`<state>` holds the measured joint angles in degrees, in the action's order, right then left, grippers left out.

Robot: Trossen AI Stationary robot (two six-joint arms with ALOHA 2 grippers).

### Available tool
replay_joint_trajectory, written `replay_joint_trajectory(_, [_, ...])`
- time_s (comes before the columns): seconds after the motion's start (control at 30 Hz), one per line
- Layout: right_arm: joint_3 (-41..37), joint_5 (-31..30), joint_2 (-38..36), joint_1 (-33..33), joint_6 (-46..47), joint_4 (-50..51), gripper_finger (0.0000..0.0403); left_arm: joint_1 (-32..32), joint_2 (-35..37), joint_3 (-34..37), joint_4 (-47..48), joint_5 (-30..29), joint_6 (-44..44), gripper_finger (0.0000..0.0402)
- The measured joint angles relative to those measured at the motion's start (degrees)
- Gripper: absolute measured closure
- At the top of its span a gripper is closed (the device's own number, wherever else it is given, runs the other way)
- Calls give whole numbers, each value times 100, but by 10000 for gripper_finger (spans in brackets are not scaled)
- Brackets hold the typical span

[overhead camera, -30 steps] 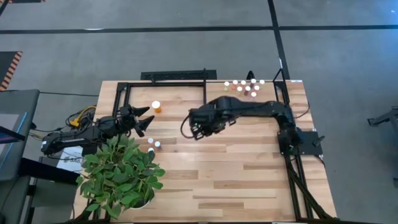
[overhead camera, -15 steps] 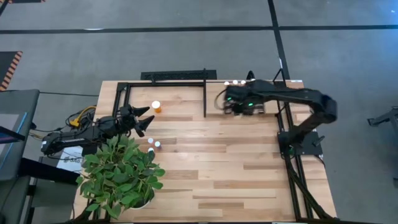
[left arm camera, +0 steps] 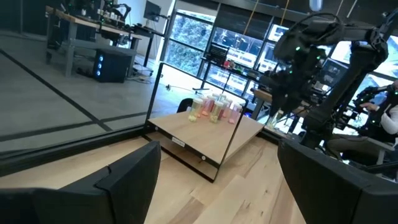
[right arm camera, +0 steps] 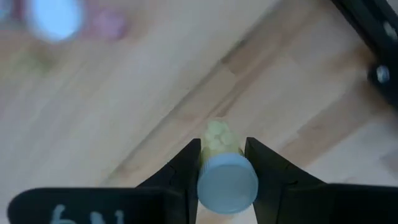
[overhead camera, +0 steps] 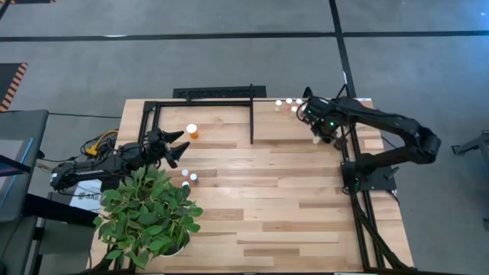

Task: Pick and place medicine bottles onto shelf by color
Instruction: Put the yellow pill bottle on the shelf

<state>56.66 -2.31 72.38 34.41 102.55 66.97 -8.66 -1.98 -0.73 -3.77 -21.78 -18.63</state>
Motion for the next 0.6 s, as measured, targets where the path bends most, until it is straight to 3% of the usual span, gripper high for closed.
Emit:
replay_joint_trajectory(0.2, [-48, 133, 206, 207, 1220, -45, 284, 0, 0, 0, 1, 0, 0, 90])
replay_joint_trajectory(0.6, [-46, -238, 241, 802, 2445, -294, 272, 2, 0, -2, 0, -2, 0, 90])
